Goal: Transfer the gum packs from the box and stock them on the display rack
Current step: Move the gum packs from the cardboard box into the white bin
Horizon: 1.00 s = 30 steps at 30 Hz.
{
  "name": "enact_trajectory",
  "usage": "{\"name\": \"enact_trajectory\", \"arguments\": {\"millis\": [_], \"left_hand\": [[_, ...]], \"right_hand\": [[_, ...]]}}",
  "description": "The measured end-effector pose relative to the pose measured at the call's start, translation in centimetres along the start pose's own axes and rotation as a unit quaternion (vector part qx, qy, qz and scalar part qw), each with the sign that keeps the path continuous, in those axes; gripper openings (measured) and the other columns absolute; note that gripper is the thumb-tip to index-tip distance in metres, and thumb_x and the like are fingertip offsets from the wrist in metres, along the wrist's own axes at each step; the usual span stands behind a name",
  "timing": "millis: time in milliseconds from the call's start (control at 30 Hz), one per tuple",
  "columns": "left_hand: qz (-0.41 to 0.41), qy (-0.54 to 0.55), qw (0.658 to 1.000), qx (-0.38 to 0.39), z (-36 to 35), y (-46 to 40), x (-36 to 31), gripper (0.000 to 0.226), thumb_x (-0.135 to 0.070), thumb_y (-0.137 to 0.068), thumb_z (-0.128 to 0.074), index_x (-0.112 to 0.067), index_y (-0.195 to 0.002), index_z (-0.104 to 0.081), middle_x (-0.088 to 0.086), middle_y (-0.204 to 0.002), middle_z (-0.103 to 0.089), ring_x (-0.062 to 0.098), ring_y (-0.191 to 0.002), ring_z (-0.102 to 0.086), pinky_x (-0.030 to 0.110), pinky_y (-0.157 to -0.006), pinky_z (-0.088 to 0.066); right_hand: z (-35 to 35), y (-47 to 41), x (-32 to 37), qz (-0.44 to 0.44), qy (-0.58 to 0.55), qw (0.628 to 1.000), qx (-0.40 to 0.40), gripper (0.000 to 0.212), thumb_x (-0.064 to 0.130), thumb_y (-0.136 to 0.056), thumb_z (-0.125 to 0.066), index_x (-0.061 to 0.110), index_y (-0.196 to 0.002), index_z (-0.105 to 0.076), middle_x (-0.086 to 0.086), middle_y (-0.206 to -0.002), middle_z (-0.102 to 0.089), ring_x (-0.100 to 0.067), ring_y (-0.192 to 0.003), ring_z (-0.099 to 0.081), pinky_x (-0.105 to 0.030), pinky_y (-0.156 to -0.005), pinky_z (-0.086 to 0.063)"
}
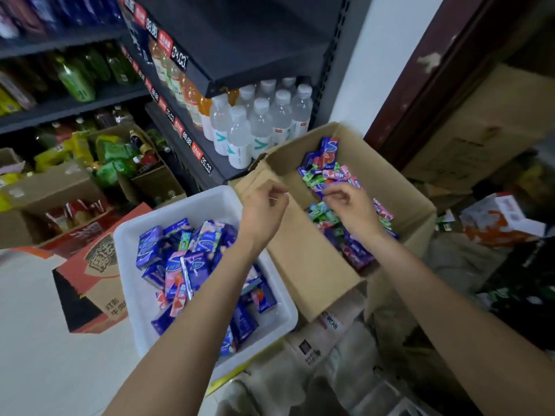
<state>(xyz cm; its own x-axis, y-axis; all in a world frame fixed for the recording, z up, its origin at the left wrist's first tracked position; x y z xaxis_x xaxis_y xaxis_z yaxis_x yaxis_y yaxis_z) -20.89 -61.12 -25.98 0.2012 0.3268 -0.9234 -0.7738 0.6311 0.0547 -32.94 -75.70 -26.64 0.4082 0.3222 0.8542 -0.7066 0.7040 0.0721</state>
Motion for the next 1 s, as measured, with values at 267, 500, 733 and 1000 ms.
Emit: {"name": "enact_trajectory", "arguments": {"millis": [267,500,733,1000], "left_hand": [[0.083,-0.12,0.985,0.092,-14.1,-8.3,-0.4,0.03,-0.015,-0.092,-0.052,-0.006,-0.121,-0.056,0.012,-0.115,-0.064,0.028,-0.107,-0.059,0.033,-0.091,-0.047],[0.185,-0.161,0.967,0.064,-18.2,-15.3,4.8,0.052,-0.023,-0.09,-0.059,-0.01,-0.136,-0.04,0.016,-0.129,-0.054,0.031,-0.116,-0.054,0.039,-0.097,-0.045],[0.2,-0.03,0.979,-0.009,-19.2,-21.2,8.1,0.055,-0.011,-0.09,-0.057,-0.01,-0.14,-0.034,0.008,-0.14,-0.044,0.024,-0.125,-0.048,0.039,-0.107,-0.038],[0.168,-0.147,0.973,-0.057,-19.5,-21.2,9.1,0.037,-0.002,-0.088,-0.054,-0.011,-0.123,-0.05,0.013,-0.126,-0.045,0.029,-0.118,-0.044,0.038,-0.103,-0.036]], "right_hand": [[5.6,-8.9,-10.2,-0.111,-0.008,0.994,0.016,0.017,0.004,-0.092,-0.05,0.014,-0.106,-0.055,-0.004,-0.105,-0.055,-0.022,-0.096,-0.056,-0.028,-0.072,-0.044],[3.9,-16.6,-13.3,-0.096,-0.004,0.989,0.114,0.054,0.005,-0.088,-0.059,0.006,-0.137,-0.036,-0.002,-0.117,-0.049,-0.012,-0.103,-0.049,-0.017,-0.074,-0.036],[-0.8,-23.2,-15.5,-0.103,-0.006,0.987,0.126,0.066,0.011,-0.086,-0.063,0.013,-0.142,-0.029,-0.006,-0.136,-0.049,-0.022,-0.123,-0.048,-0.043,-0.107,-0.037],[-1.9,-23.2,-17.1,-0.099,0.113,0.982,0.113,0.058,0.035,-0.088,-0.06,0.015,-0.138,-0.038,-0.016,-0.133,-0.04,-0.031,-0.125,-0.037,-0.039,-0.103,-0.034]]}}
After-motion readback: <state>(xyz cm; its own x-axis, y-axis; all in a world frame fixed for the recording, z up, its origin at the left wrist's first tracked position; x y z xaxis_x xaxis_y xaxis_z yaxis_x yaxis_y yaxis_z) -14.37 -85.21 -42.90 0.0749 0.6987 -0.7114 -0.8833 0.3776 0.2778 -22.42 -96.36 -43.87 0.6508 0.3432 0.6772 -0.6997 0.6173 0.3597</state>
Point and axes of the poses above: each hand's wrist, its own y-axis away from the middle knuckle, its own z-axis out of the back of the hand, x = y × z, the point moved 10 cm from there along -y, towards the middle knuckle
